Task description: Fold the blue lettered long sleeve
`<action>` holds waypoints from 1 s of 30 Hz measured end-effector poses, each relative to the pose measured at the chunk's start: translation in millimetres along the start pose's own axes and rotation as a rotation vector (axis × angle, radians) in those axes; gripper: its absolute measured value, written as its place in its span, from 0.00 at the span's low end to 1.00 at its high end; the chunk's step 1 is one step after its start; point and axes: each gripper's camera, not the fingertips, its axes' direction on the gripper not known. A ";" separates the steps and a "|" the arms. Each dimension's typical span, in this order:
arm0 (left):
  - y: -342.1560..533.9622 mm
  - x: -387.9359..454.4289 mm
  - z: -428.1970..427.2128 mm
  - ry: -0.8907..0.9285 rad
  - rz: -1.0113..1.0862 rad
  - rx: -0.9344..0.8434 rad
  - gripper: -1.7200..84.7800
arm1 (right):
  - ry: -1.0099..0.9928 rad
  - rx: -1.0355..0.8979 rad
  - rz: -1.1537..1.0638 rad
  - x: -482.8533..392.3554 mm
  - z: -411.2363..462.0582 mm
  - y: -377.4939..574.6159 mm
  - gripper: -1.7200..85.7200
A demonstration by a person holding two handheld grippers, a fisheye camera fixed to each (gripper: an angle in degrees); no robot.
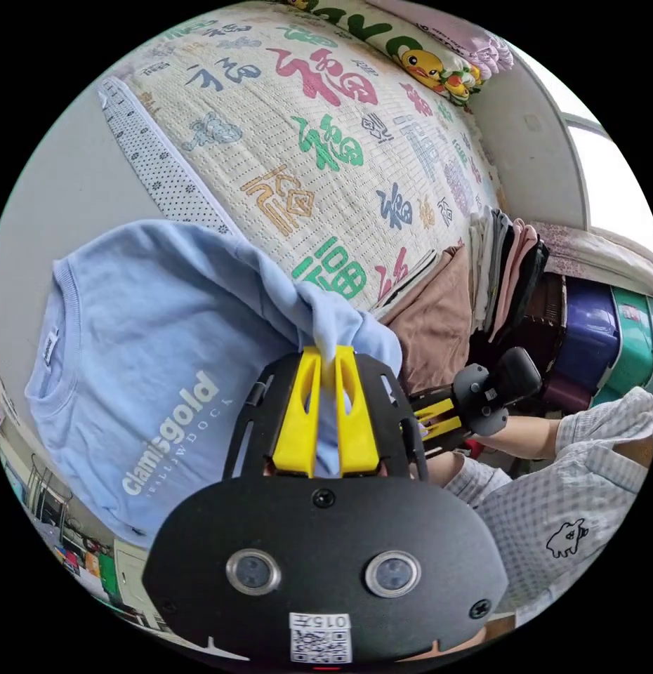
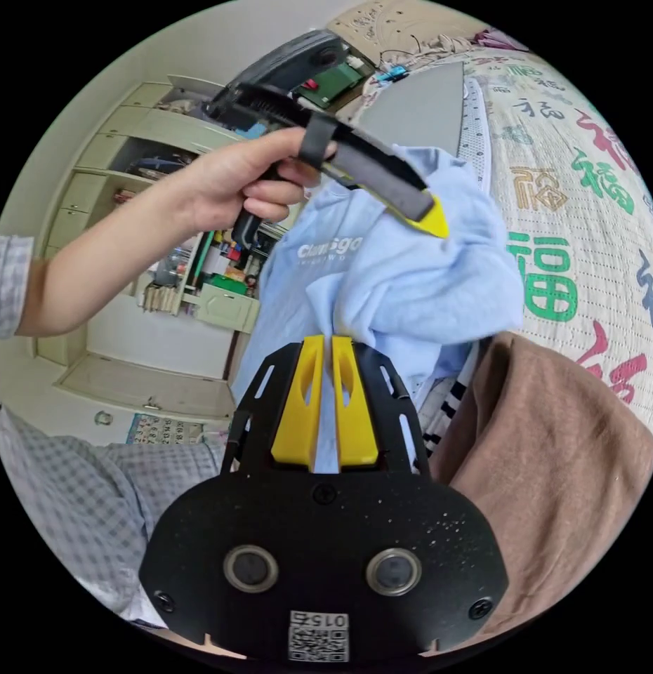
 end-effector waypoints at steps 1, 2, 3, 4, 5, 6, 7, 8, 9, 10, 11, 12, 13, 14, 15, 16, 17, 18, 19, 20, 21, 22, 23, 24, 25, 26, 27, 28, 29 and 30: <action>12.8 -6.3 1.7 -0.031 -0.019 -0.002 0.05 | -0.051 0.025 -0.021 -5.2 -10.9 6.9 0.03; 25.4 -13.7 6.8 -0.062 -0.041 -0.014 0.05 | -0.072 0.040 -0.033 -7.8 -16.7 10.5 0.03; 31.3 -17.6 10.8 -0.076 -0.052 -0.023 0.05 | -0.096 0.077 -0.044 -11.4 -29.2 17.5 0.03; 41.8 -26.1 21.1 -0.101 -0.072 -0.040 0.05 | -0.096 0.100 -0.037 -11.7 -36.0 20.8 0.03; 50.5 -35.9 33.8 -0.117 -0.100 -0.056 0.05 | -0.086 0.140 -0.009 -10.2 -48.2 25.9 0.03; 54.2 -41.1 40.7 -0.120 -0.116 -0.064 0.06 | -0.075 0.168 0.023 -7.0 -59.1 29.1 0.03; 60.6 -51.2 54.9 -0.119 -0.148 -0.078 0.06 | -0.065 0.191 0.045 -3.6 -68.7 31.2 0.04; 65.8 -59.5 67.8 -0.100 -0.170 -0.083 0.07 | -0.059 0.197 0.053 -1.9 -72.6 31.7 0.04; 68.1 -62.8 72.5 -0.088 -0.179 -0.077 0.07 | -0.043 0.201 0.070 1.5 -78.8 31.5 0.04; 72.1 -67.7 78.7 -0.074 -0.192 -0.052 0.08 | -0.033 0.200 0.074 2.8 -81.1 30.9 0.05; 75.4 -71.0 81.5 -0.068 -0.205 -0.018 0.08 | -0.009 0.192 0.083 4.9 -83.9 28.3 0.05; 76.8 -72.2 82.0 -0.066 -0.212 0.002 0.09 | 0.021 0.182 0.097 6.4 -85.1 23.7 0.06; 78.5 -73.1 81.9 -0.066 -0.218 0.047 0.10 | 0.035 0.180 0.108 7.2 -85.2 20.8 0.07; 78.7 -72.0 81.3 -0.076 -0.212 0.093 0.10 | 0.049 0.184 0.131 9.0 -84.3 13.5 0.09; 78.1 -71.3 81.2 -0.087 -0.207 0.113 0.11 | 0.047 0.191 0.160 11.9 -81.6 4.5 0.10; 75.5 -70.9 81.6 -0.112 -0.200 0.143 0.12 | 0.039 0.195 0.173 13.6 -79.7 -0.6 0.10; 71.3 -73.0 83.8 -0.126 -0.199 0.167 0.12 | 0.024 0.206 0.191 16.8 -75.1 -11.2 0.11; 68.4 -75.4 86.0 -0.123 -0.201 0.172 0.13 | 0.019 0.213 0.217 21.0 -69.1 -22.4 0.12; 61.5 -82.0 92.9 -0.100 -0.204 0.171 0.13 | 0.017 0.211 0.232 23.7 -65.3 -28.5 0.12; 54.5 -89.8 102.5 -0.081 -0.205 0.166 0.13 | 0.017 0.198 0.262 29.1 -57.4 -40.2 0.12; 51.2 -94.0 108.4 -0.077 -0.207 0.157 0.13 | 0.024 0.175 0.291 34.8 -49.0 -51.2 0.12; 45.0 -102.3 121.5 -0.071 -0.212 0.130 0.11 | 0.030 0.161 0.304 37.6 -44.7 -56.5 0.12; 40.4 -106.9 132.5 -0.058 -0.201 0.107 0.09 | 0.021 0.132 0.319 42.4 -37.5 -66.0 0.11; 39.1 -106.5 135.2 -0.055 -0.187 0.109 0.07 | -0.010 0.120 0.330 45.9 -34.0 -73.6 0.10; 37.8 -101.2 135.8 -0.068 -0.156 0.127 0.05 | -0.023 0.124 0.332 46.4 -34.8 -76.5 0.10; 37.4 -91.1 132.5 -0.096 -0.121 0.154 0.04 | -0.030 0.151 0.314 44.1 -41.5 -80.5 0.09; 37.1 -84.8 129.9 -0.104 -0.101 0.170 0.03 | -0.024 0.181 0.295 40.4 -52.6 -83.0 0.08; 35.7 -70.5 123.1 -0.109 -0.054 0.206 0.03 | -0.015 0.201 0.288 38.5 -60.0 -83.5 0.08; 32.8 -54.8 113.8 -0.111 -0.006 0.249 0.03 | 0.012 0.258 0.282 35.1 -78.9 -82.4 0.07; 30.5 -46.8 108.3 -0.111 0.020 0.272 0.02 | 0.028 0.336 0.280 32.9 -102.2 -79.0 0.07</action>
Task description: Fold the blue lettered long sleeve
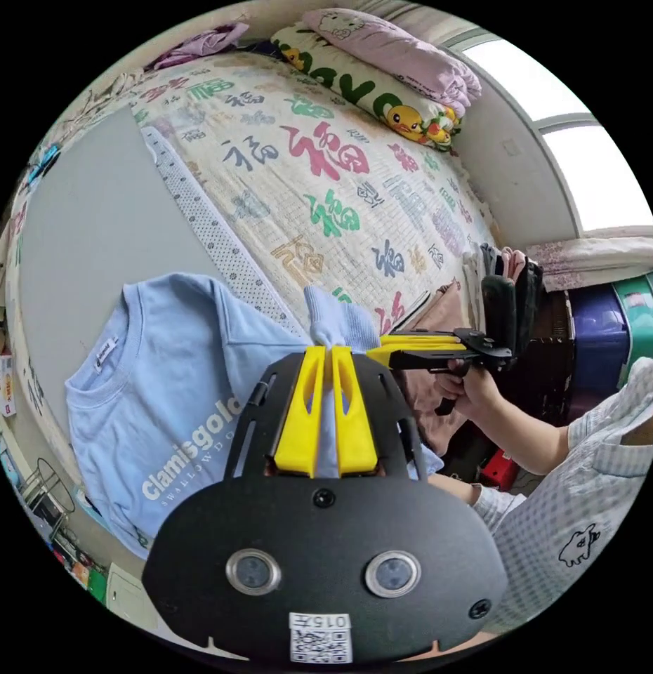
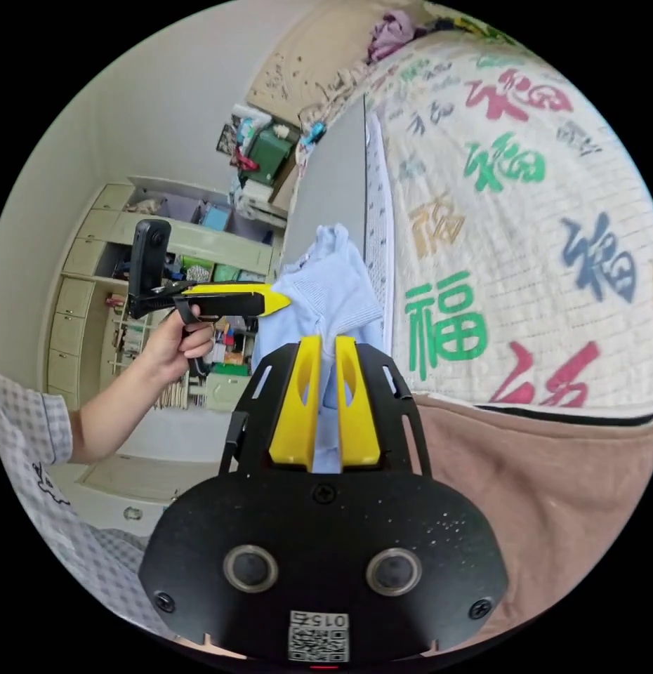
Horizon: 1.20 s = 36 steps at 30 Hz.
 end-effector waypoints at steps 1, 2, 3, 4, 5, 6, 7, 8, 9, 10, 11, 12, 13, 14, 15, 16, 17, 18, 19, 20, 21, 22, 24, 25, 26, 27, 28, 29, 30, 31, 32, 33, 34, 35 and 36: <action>-10.3 14.6 -11.3 0.014 0.046 0.050 0.02 | -0.003 0.090 0.005 0.3 -26.5 -3.7 0.06; -23.5 29.7 -22.7 0.032 0.095 0.103 0.02 | -0.004 0.136 0.008 0.9 -40.3 -5.6 0.06; -31.1 37.7 -28.0 0.042 0.122 0.130 0.02 | 0.003 0.224 0.010 2.0 -67.4 -9.4 0.06; -48.2 54.3 -36.3 0.074 0.181 0.180 0.02 | 0.010 0.271 0.006 2.5 -81.3 -11.4 0.06; -68.2 72.0 -39.7 0.118 0.244 0.213 0.02 | 0.038 0.360 0.000 3.2 -106.3 -15.2 0.05; -79.0 81.1 -39.3 0.135 0.273 0.223 0.02 | 0.089 0.431 -0.006 4.2 -127.9 -19.8 0.05; -101.3 99.6 -35.2 0.154 0.320 0.234 0.02 | 0.150 0.485 -0.011 6.2 -146.3 -25.2 0.05; -123.1 119.3 -27.5 0.169 0.372 0.241 0.02 | 0.183 0.510 -0.010 7.9 -154.5 -27.7 0.05; -133.6 129.4 -22.3 0.171 0.397 0.243 0.02 | 0.246 0.555 -0.006 13.1 -168.9 -32.4 0.05; -153.3 148.7 -10.2 0.174 0.438 0.245 0.02 | 0.276 0.575 -0.005 16.6 -174.9 -34.6 0.05; -172.0 166.4 4.2 0.193 0.470 0.234 0.02 | 0.336 0.605 0.012 26.3 -184.8 -38.9 0.05; -180.7 174.5 11.8 0.206 0.482 0.224 0.02 | 0.384 0.622 0.047 39.0 -192.4 -42.7 0.05; -196.0 188.8 27.0 0.229 0.496 0.207 0.02 | 0.399 0.627 0.064 46.1 -195.7 -44.4 0.05; -208.0 202.2 41.8 0.246 0.510 0.189 0.02 | 0.417 0.640 0.092 60.5 -201.1 -46.9 0.05; -212.9 208.6 48.7 0.251 0.514 0.182 0.02 | 0.437 0.652 0.125 75.0 -204.6 -49.0 0.05; -220.2 221.8 61.8 0.253 0.520 0.167 0.02 | 0.449 0.658 0.137 81.9 -205.6 -50.0 0.05; -224.6 236.4 73.9 0.229 0.521 0.153 0.02 | 0.478 0.661 0.160 95.8 -205.6 -52.9 0.05; -225.7 244.3 80.0 0.212 0.527 0.147 0.02 | 0.512 0.653 0.191 110.9 -203.3 -57.1 0.05; -226.0 259.2 90.9 0.181 0.539 0.144 0.02 | 0.527 0.651 0.205 118.4 -201.8 -59.1 0.05; -225.7 271.2 100.8 0.154 0.534 0.142 0.02 | 0.547 0.654 0.231 133.8 -198.3 -62.5 0.05; -225.4 276.3 105.2 0.143 0.526 0.139 0.02 | 0.556 0.656 0.263 149.7 -194.3 -65.9 0.05; -223.8 285.7 112.2 0.120 0.517 0.138 0.02 | 0.559 0.655 0.279 157.8 -191.9 -67.6 0.05; -220.3 297.6 121.4 0.092 0.517 0.132 0.02 | 0.584 0.632 0.335 187.3 -180.6 -76.1 0.05; -218.8 303.6 127.3 0.084 0.516 0.120 0.02 | 0.596 0.622 0.348 194.1 -177.1 -78.5 0.05; -218.4 308.3 132.3 0.084 0.511 0.104 0.02 | 0.619 0.609 0.370 207.2 -170.1 -83.0 0.05; -218.5 310.4 134.3 0.085 0.506 0.096 0.02 | 0.637 0.600 0.385 219.6 -163.3 -87.3 0.05; -218.9 314.5 136.9 0.089 0.500 0.082 0.02 | 0.646 0.593 0.397 226.1 -159.9 -89.7 0.05; -219.8 318.8 137.7 0.093 0.487 0.063 0.03 | 0.652 0.583 0.420 238.9 -153.9 -94.4 0.05; -220.0 321.5 136.9 0.092 0.484 0.055 0.03 | 0.662 0.579 0.439 250.4 -148.4 -99.0 0.05; -218.6 328.4 132.7 0.083 0.497 0.057 0.03 | 0.680 0.573 0.453 261.3 -142.8 -104.0 0.05; -217.4 336.0 128.2 0.072 0.513 0.049 0.04 | 0.690 0.568 0.462 267.1 -139.9 -106.5 0.05; -217.3 339.3 126.1 0.070 0.518 0.040 0.04 | 0.711 0.555 0.481 280.1 -133.5 -111.7 0.05; -217.8 344.8 121.2 0.064 0.521 0.023 0.05 | 0.718 0.543 0.491 287.4 -129.7 -114.5 0.05; -219.7 348.2 114.2 0.034 0.512 0.005 0.07 | 0.729 0.516 0.507 303.5 -120.5 -120.3 0.05; -220.6 349.3 109.2 0.015 0.506 -0.002 0.08 | 0.733 0.488 0.511 320.8 -109.5 -126.2 0.06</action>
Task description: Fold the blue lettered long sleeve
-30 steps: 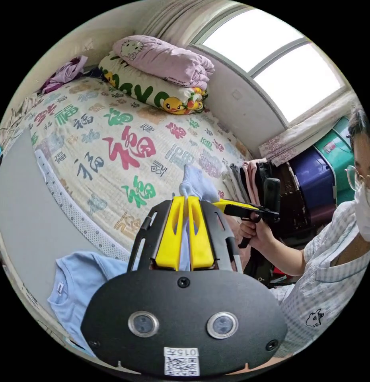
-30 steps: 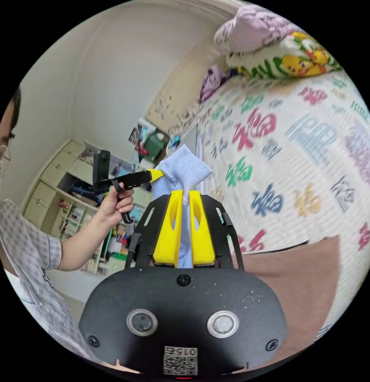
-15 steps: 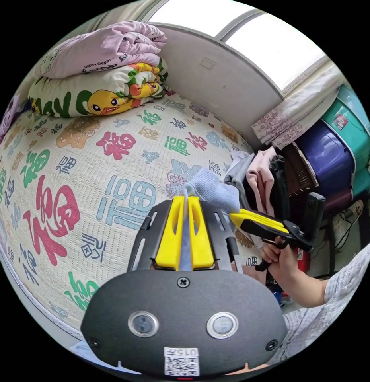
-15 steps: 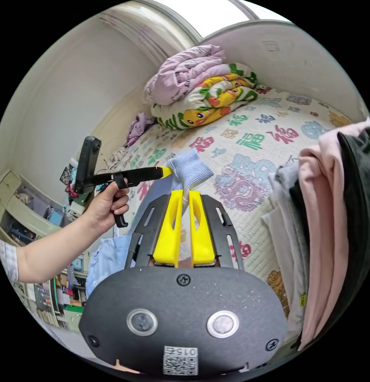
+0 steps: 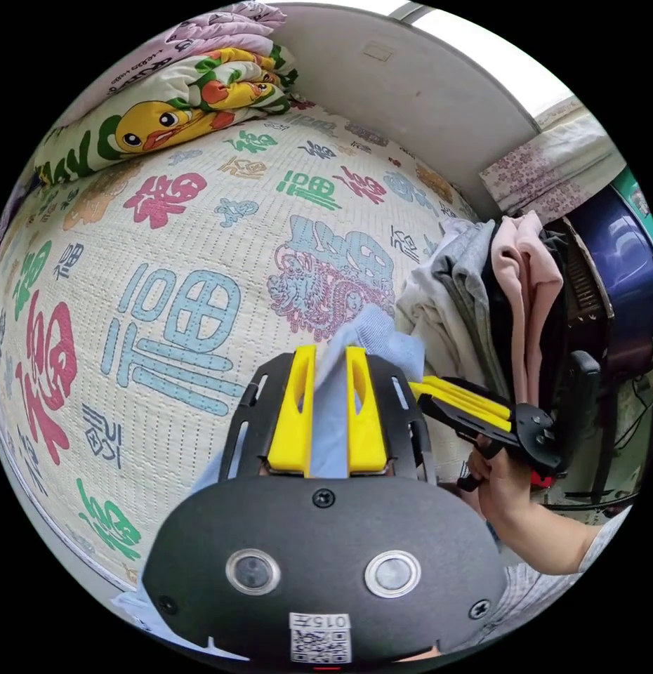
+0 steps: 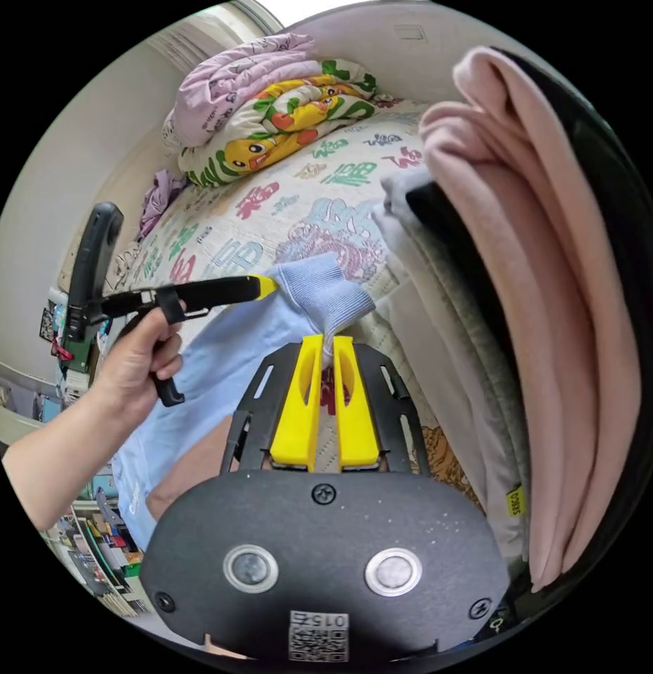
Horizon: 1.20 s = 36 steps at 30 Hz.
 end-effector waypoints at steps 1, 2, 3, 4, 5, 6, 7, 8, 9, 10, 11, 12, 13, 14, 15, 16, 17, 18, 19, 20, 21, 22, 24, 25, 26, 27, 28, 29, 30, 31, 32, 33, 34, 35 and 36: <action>-0.8 0.2 -14.0 -0.018 -0.012 -0.010 0.09 | -0.002 -0.018 0.003 3.6 19.0 -2.6 0.06; 2.5 -0.5 -35.5 -0.011 -0.018 0.014 0.09 | -0.013 -0.017 0.004 5.9 26.4 -4.1 0.06; 6.1 -1.6 -49.7 -0.006 -0.026 0.043 0.09 | -0.043 -0.017 0.019 12.6 37.9 -8.7 0.07; 16.3 -5.9 -83.5 0.007 -0.057 0.121 0.08 | -0.064 -0.023 0.031 16.6 43.1 -11.7 0.07; 28.9 -12.3 -120.1 0.038 -0.090 0.198 0.09 | -0.107 -0.039 0.056 25.3 53.5 -17.6 0.08; 36.1 -15.8 -138.9 0.058 -0.105 0.231 0.09 | -0.128 -0.042 0.072 32.3 62.3 -21.5 0.08; 53.7 -22.8 -177.2 0.105 -0.130 0.292 0.09 | -0.122 -0.038 0.077 34.8 65.8 -22.7 0.08; 76.8 -28.4 -216.0 0.146 -0.153 0.354 0.09 | -0.088 -0.026 0.075 37.9 71.0 -23.8 0.06; 90.3 -30.3 -235.3 0.158 -0.166 0.383 0.09 | -0.044 -0.018 0.080 40.3 75.8 -23.5 0.04; 120.9 -32.1 -272.2 0.158 -0.197 0.431 0.09 | -0.014 -0.014 0.090 41.6 78.1 -22.6 0.04; 154.8 -31.6 -305.6 0.139 -0.238 0.459 0.09 | 0.031 -0.015 0.103 43.1 83.1 -20.4 0.03; 171.5 -30.8 -320.1 0.128 -0.260 0.465 0.09 | 0.043 -0.023 0.080 41.0 88.4 -16.2 0.02; 207.8 -28.4 -347.9 0.104 -0.318 0.464 0.09 | 0.038 -0.024 0.059 38.5 90.5 -13.2 0.02; 245.1 -24.6 -372.6 0.084 -0.387 0.454 0.09 | 0.015 -0.020 0.015 31.7 93.5 -6.0 0.02; 263.7 -21.9 -384.1 0.073 -0.421 0.446 0.09 | -0.020 -0.020 -0.034 22.1 96.4 2.3 0.02; 300.4 -14.7 -405.8 0.046 -0.491 0.421 0.09 | -0.039 -0.025 -0.058 16.4 98.2 6.7 0.02; 336.3 -6.2 -426.3 0.010 -0.566 0.385 0.09 | -0.074 -0.046 -0.103 3.6 102.9 16.0 0.02; 354.1 -1.9 -436.1 -0.007 -0.608 0.364 0.09 | -0.104 -0.075 -0.149 -11.6 108.9 26.0 0.02; 389.4 6.5 -454.9 -0.027 -0.703 0.328 0.09 | -0.114 -0.088 -0.176 -20.2 112.1 31.4 0.02; 423.4 14.0 -473.9 -0.013 -0.800 0.303 0.09 | -0.130 -0.115 -0.241 -39.7 119.7 43.2 0.02; 439.4 17.8 -483.7 0.005 -0.840 0.299 0.09 | -0.147 -0.145 -0.309 -60.2 129.4 55.6 0.02; 469.5 25.3 -504.1 0.041 -0.910 0.299 0.09 | -0.156 -0.162 -0.345 -70.9 135.3 62.1 0.01; 511.9 35.5 -536.4 0.054 -1.008 0.300 0.09 | -0.203 -0.248 -0.498 -115.0 166.5 91.0 0.01; 538.7 40.9 -558.8 0.047 -1.064 0.297 0.09 | -0.225 -0.301 -0.575 -137.7 185.8 107.3 0.02; 564.9 45.3 -581.7 0.033 -1.118 0.295 0.09 | -0.234 -0.328 -0.607 -148.8 195.9 115.7 0.02; 577.8 47.1 -593.2 0.027 -1.142 0.298 0.09 | -0.262 -0.376 -0.658 -171.2 216.6 133.0 0.02; 603.8 50.1 -616.0 0.017 -1.187 0.305 0.09 | -0.286 -0.399 -0.686 -182.6 226.4 141.9 0.02; 630.8 52.6 -638.6 0.010 -1.240 0.322 0.09 | -0.345 -0.452 -0.750 -206.2 246.6 160.5 0.02; 644.6 53.7 -649.7 0.012 -1.265 0.337 0.09 | -0.381 -0.505 -0.799 -229.7 267.6 180.1 0.02; 672.4 56.1 -671.5 0.025 -1.314 0.374 0.09 | -0.404 -0.540 -0.840 -252.6 288.2 200.9 0.02; 700.3 58.9 -692.7 0.037 -1.369 0.409 0.09 | -0.418 -0.560 -0.863 -264.2 298.7 211.8 0.02; 714.0 60.6 -703.0 0.043 -1.395 0.425 0.09 | -0.439 -0.606 -0.910 -287.7 320.4 234.4 0.02; 740.1 64.7 -723.6 0.051 -1.439 0.455 0.09 | -0.448 -0.625 -0.934 -300.0 331.6 246.5 0.02; 764.4 69.8 -743.9 0.047 -1.477 0.476 0.09 | -0.463 -0.652 -0.991 -323.8 351.9 270.0 0.02; 775.8 72.3 -753.6 0.045 -1.493 0.484 0.09 | -0.465 -0.678 -1.057 -348.3 372.4 294.1 0.02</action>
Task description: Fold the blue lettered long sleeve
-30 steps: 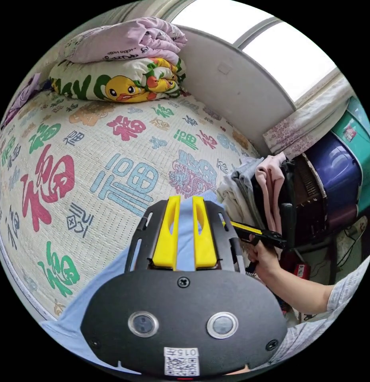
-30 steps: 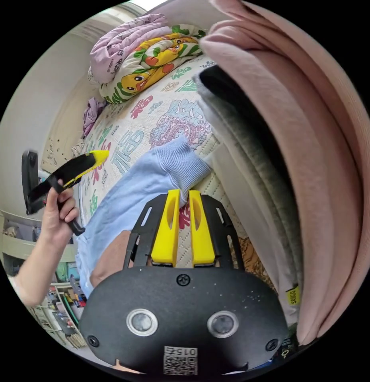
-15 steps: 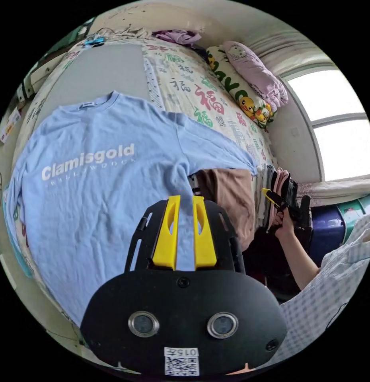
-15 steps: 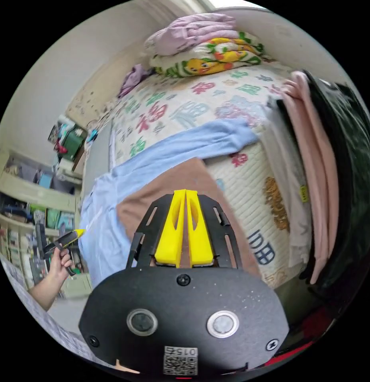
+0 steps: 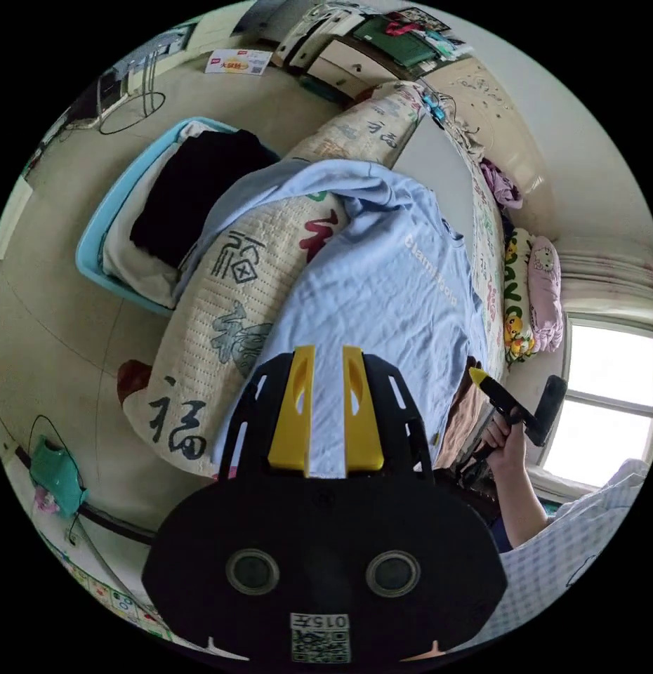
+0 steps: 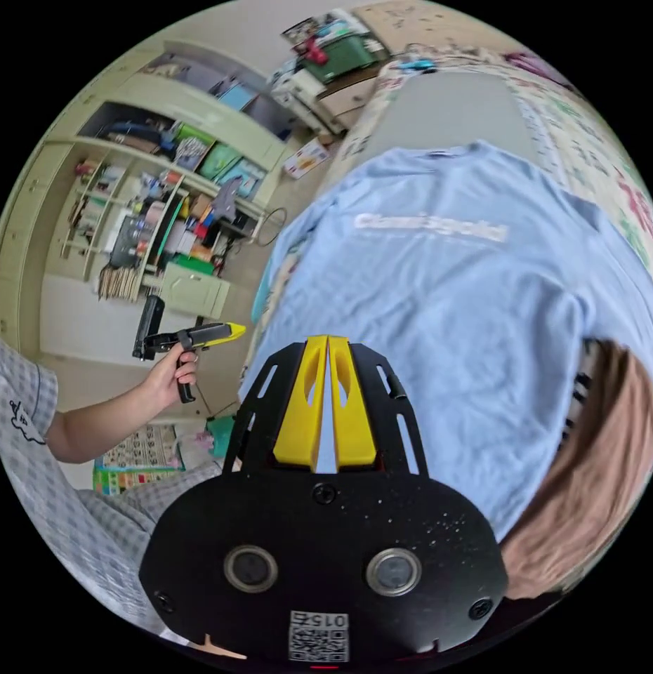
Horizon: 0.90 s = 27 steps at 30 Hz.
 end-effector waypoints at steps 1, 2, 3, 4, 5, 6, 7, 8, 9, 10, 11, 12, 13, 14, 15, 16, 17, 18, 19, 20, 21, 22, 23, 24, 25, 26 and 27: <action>-0.3 -14.4 -25.2 0.000 -0.036 0.010 0.10 | 0.003 -0.021 -0.029 -6.2 16.3 -10.3 0.02; 0.3 -27.9 -49.4 0.005 -0.074 0.026 0.10 | 0.011 -0.064 -0.092 -18.6 49.0 -30.9 0.02; 0.8 -34.0 -60.9 0.010 -0.090 0.035 0.10 | 0.023 -0.105 -0.157 -30.4 81.5 -51.7 0.02; 1.9 -45.1 -82.7 0.020 -0.120 0.049 0.10 | 0.029 -0.128 -0.193 -36.1 97.9 -62.0 0.02; 3.1 -54.2 -102.9 0.021 -0.147 0.059 0.10 | 0.046 -0.178 -0.265 -46.2 130.8 -82.5 0.02; 3.2 -57.2 -112.4 0.018 -0.151 0.062 0.10 | 0.077 -0.222 -0.330 -54.6 163.5 -103.0 0.02; 1.9 -59.4 -129.2 -0.006 -0.132 0.056 0.11 | 0.092 -0.242 -0.364 -58.0 179.0 -112.7 0.02; -1.7 -58.6 -142.3 -0.051 -0.101 0.030 0.11 | 0.116 -0.285 -0.430 -62.8 209.8 -131.5 0.02; -4.1 -57.5 -147.7 -0.067 -0.079 0.013 0.12 | 0.141 -0.332 -0.486 -65.0 239.8 -149.9 0.02; -9.6 -54.8 -157.4 -0.074 -0.028 -0.017 0.13 | 0.151 -0.353 -0.518 -65.5 254.3 -158.3 0.02; -15.5 -52.7 -166.3 -0.072 0.008 -0.042 0.14 | 0.174 -0.399 -0.584 -65.1 283.8 -173.9 0.03; -18.5 -52.4 -170.7 -0.074 0.015 -0.054 0.14 | 0.208 -0.451 -0.644 -62.3 314.1 -188.1 0.04; -24.2 -52.9 -180.3 -0.074 0.013 -0.066 0.15 | 0.228 -0.475 -0.672 -60.0 330.0 -194.8 0.04; -29.4 -54.6 -190.8 -0.060 0.002 -0.059 0.15 | 0.257 -0.523 -0.726 -54.2 360.3 -206.4 0.05; -31.9 -55.8 -196.1 -0.050 -0.008 -0.054 0.15 | 0.278 -0.580 -0.775 -47.1 391.3 -216.7 0.07; -37.1 -58.9 -206.0 -0.031 -0.034 -0.043 0.15 | 0.287 -0.613 -0.794 -43.1 407.0 -221.6 0.08; -42.3 -61.3 -214.2 -0.015 -0.053 -0.035 0.15 | 0.305 -0.675 -0.819 -34.4 437.7 -231.5 0.10; -45.1 -62.2 -217.4 -0.012 -0.060 -0.036 0.15 | 0.318 -0.728 -0.847 -25.9 466.2 -240.4 0.11; -50.8 -63.3 -222.0 -0.014 -0.068 -0.044 0.15 | 0.333 -0.748 -0.881 -18.1 491.1 -248.8 0.11; -56.9 -63.0 -224.3 -0.014 -0.064 -0.057 0.15 | 0.343 -0.755 -0.902 -14.1 502.9 -252.6 0.11; -60.1 -62.3 -224.6 -0.009 -0.056 -0.065 0.15 | 0.369 -0.778 -0.944 -5.0 527.2 -260.1 0.11; -66.7 -60.1 -224.2 0.007 -0.037 -0.088 0.15 | 0.383 -0.794 -0.963 0.4 539.1 -263.5 0.11; -73.6 -56.4 -224.2 0.017 -0.014 -0.113 0.15 | 0.411 -0.833 -0.989 13.2 562.9 -270.4 0.12; -76.9 -53.6 -224.5 0.016 -0.002 -0.124 0.15 | 0.438 -0.880 -1.005 28.1 585.3 -277.1 0.12; -83.0 -46.9 -225.3 0.007 0.025 -0.151 0.16 | 0.454 -0.918 -1.012 43.8 604.5 -284.4 0.13; -88.7 -38.2 -225.7 0.000 0.063 -0.185 0.16 | 0.455 -0.931 -1.009 51.6 612.4 -288.6 0.13; -91.2 -33.0 -225.8 -0.003 0.086 -0.203 0.16 | 0.438 -0.948 -0.997 66.9 625.2 -297.8 0.13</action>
